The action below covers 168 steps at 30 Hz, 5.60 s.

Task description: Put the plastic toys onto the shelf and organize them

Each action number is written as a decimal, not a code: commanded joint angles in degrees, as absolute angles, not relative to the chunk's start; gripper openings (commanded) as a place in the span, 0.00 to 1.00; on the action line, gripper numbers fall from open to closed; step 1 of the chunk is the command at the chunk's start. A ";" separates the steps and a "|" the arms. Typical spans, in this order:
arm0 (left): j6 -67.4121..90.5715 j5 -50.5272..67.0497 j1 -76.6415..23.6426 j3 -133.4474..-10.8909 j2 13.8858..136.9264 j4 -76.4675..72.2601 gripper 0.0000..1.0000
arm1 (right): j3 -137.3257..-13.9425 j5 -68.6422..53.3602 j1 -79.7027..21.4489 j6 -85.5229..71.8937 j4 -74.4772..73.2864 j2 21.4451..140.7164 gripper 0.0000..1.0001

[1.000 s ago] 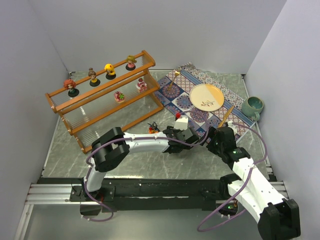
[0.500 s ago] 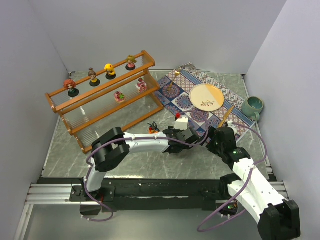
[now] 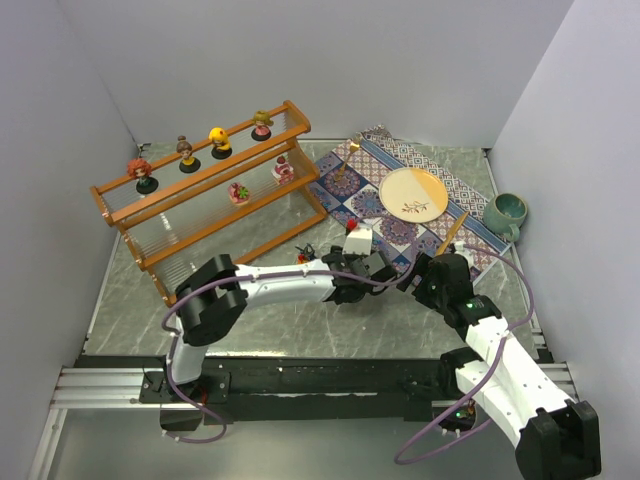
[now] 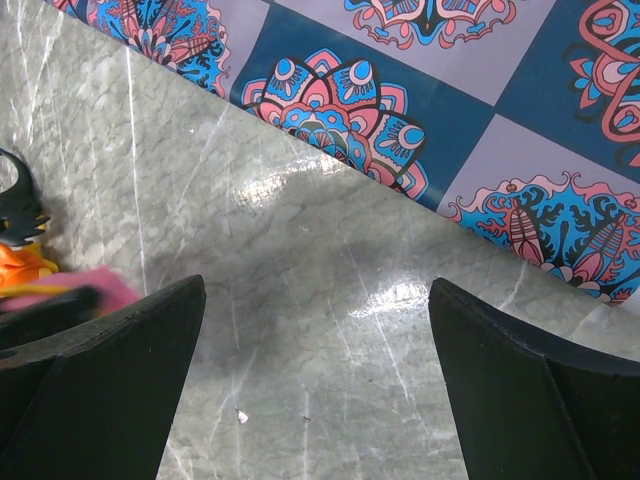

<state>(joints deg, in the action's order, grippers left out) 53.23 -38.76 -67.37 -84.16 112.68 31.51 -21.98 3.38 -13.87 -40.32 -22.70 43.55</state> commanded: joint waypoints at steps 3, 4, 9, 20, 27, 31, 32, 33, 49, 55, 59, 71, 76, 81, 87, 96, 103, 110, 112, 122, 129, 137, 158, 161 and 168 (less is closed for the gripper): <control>54.66 -47.81 -65.92 -90.96 104.51 41.28 0.34 | -22.24 3.87 -13.54 -38.15 -19.87 42.80 1.00; 55.28 -48.33 -64.96 -91.75 103.98 42.61 0.33 | -22.32 3.87 -13.54 -37.80 -19.52 42.98 1.00; 59.76 -50.44 -61.62 -92.20 99.76 50.18 0.33 | -22.59 3.69 -13.53 -37.27 -18.99 43.50 0.99; 59.95 -53.35 -51.25 -82.89 86.06 54.84 0.36 | -22.50 1.94 -13.62 -36.65 -17.58 44.91 0.99; 57.48 -54.31 -43.52 -74.11 77.18 49.41 0.37 | -22.50 0.88 -13.71 -36.48 -16.79 45.70 0.99; 55.99 -54.67 -39.48 -70.23 72.17 46.60 0.38 | -22.50 0.62 -13.62 -36.12 -16.70 45.79 0.99; 54.94 -54.49 -38.51 -69.44 71.38 45.89 0.38 | -22.50 0.53 -13.71 -36.04 -16.70 45.79 0.99; 54.24 -54.32 -36.67 -67.87 70.67 44.66 0.38 | -22.41 0.44 -13.71 -36.04 -16.53 45.70 0.99; 41.14 -49.57 -24.79 -60.82 67.50 29.18 0.40 | -21.45 0.18 -13.97 -35.25 -15.91 44.39 0.99; 39.47 -48.69 -22.94 -60.03 68.55 26.63 0.41 | -20.92 -1.05 -13.97 -34.98 -15.65 43.95 1.00; 38.76 -48.34 -22.33 -59.77 69.61 25.75 0.42 | -20.57 -1.67 -14.06 -34.89 -15.29 43.86 1.00; 38.67 -46.58 -20.74 -58.62 70.58 24.61 0.48 | -20.48 -2.11 -14.33 -34.19 -14.59 44.21 1.00; 38.23 -46.23 -20.30 -58.01 70.84 23.99 0.52 | -20.39 -2.11 -14.24 -34.01 -14.42 44.30 1.00; 38.14 -45.00 -19.78 -58.09 71.45 23.82 0.54 | -20.39 -2.20 -14.24 -34.01 -14.50 44.47 1.00; 37.88 -44.65 -19.42 -57.39 71.28 23.38 0.59 | -20.39 -2.20 -14.24 -34.01 -14.41 44.47 1.00; 38.06 -44.30 -19.25 -57.30 71.54 23.29 0.65 | -20.48 -2.37 -14.24 -33.93 -14.41 44.74 0.99; 37.79 -44.65 -19.25 -57.48 71.54 23.11 0.68 | -20.48 -2.46 -14.33 -33.93 -14.24 45.09 0.99; 38.32 -44.38 -19.16 -57.39 70.41 23.73 0.74 | -20.65 -2.46 -14.33 -34.01 -14.33 45.17 0.99; 38.23 -44.30 -19.25 -57.48 70.05 23.82 0.76 | -20.57 -2.64 -14.24 -34.01 -14.07 45.18 0.99; 39.55 -43.24 -19.25 -57.57 70.05 24.69 0.75 | -20.83 -2.99 -14.24 -34.01 -14.24 45.97 0.99; 41.31 -41.22 -19.25 -57.57 66.71 26.98 0.78 | -20.57 -3.16 -14.24 -34.01 -13.98 45.79 0.99; 44.03 -38.32 -21.26 -57.30 61.00 29.35 0.81 | -20.92 -5.53 -14.33 -33.05 -12.40 46.84 0.99; 44.74 -33.40 -53.78 -52.12 68.02 19.52 0.78 | -23.81 -17.93 -24.78 -35.16 8.08 60.19 0.94; 41.76 -33.05 -55.98 -51.33 72.06 15.92 0.77 | -25.57 -17.93 -26.36 -34.63 8.88 62.66 0.93; 33.59 -32.08 -57.39 -50.80 81.20 11.78 0.71 | -26.98 -17.40 -27.07 -33.84 9.05 65.30 0.93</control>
